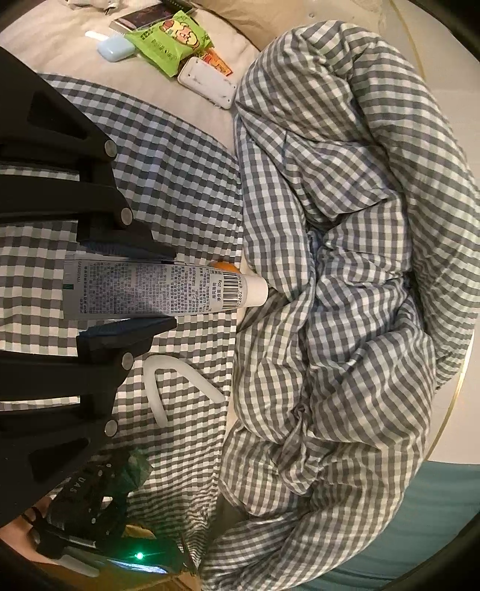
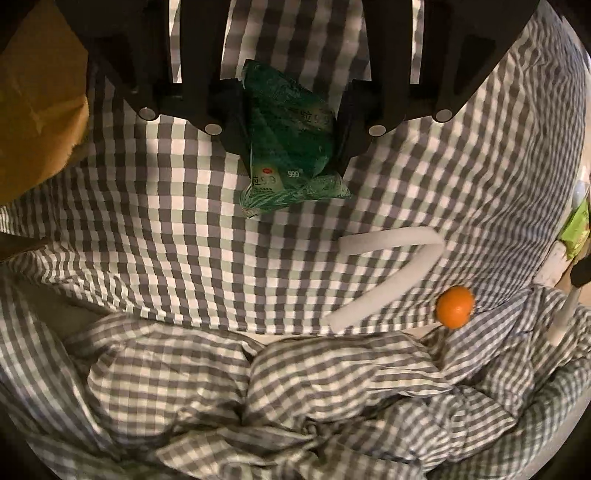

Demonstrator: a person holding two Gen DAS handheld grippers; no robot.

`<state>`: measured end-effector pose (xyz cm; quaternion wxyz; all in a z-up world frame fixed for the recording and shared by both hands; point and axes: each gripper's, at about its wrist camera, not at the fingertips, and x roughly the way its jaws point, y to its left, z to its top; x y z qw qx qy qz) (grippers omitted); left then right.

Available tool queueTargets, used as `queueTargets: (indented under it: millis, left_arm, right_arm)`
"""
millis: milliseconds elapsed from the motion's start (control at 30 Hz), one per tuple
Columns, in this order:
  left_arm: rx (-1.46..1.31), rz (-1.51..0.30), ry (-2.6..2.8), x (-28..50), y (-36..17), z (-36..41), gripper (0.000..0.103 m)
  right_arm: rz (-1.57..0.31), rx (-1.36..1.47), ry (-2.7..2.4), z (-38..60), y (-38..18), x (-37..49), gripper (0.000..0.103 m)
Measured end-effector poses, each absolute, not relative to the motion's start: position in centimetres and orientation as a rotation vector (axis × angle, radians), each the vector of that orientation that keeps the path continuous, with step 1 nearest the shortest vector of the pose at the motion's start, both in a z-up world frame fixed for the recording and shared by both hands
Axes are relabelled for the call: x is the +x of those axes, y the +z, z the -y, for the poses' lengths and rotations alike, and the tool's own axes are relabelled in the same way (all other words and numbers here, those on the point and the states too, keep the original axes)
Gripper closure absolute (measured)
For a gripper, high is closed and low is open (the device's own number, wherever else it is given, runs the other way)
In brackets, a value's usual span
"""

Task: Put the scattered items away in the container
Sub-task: 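Grasp the green packet with the right gripper while the left holds the tube, then carry the tube and green packet over the box and release both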

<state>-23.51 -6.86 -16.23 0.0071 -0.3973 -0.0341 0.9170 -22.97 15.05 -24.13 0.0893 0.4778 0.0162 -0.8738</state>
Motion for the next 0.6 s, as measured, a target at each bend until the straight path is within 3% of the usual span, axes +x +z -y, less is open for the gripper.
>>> queueTargets:
  millis: [600]
  left_arm:
    - [-1.074, 0.069, 2.917, -17.3, -8.3, 4.0, 0.073]
  right_arm:
    - [0.023, 1.055, -2.649, -15.9, -11.2, -14.1, 0.066]
